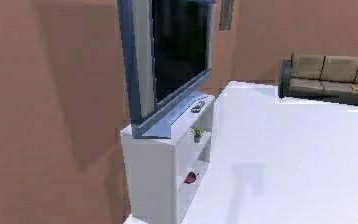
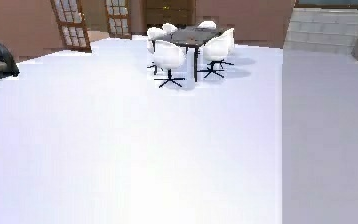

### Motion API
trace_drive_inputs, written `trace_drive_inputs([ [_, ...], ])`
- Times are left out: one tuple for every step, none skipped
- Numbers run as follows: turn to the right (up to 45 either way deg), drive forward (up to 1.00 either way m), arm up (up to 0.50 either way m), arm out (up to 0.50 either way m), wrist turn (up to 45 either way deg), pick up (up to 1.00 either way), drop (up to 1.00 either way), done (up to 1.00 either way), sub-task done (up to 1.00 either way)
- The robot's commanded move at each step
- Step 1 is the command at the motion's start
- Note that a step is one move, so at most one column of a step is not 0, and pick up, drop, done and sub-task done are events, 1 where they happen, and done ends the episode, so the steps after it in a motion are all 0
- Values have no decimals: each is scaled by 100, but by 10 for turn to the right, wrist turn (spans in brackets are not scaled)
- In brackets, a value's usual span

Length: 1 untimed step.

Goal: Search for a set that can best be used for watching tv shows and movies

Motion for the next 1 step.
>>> trace_drive_inputs([
  [0,0,0,0,0,0,0,100,0],
])
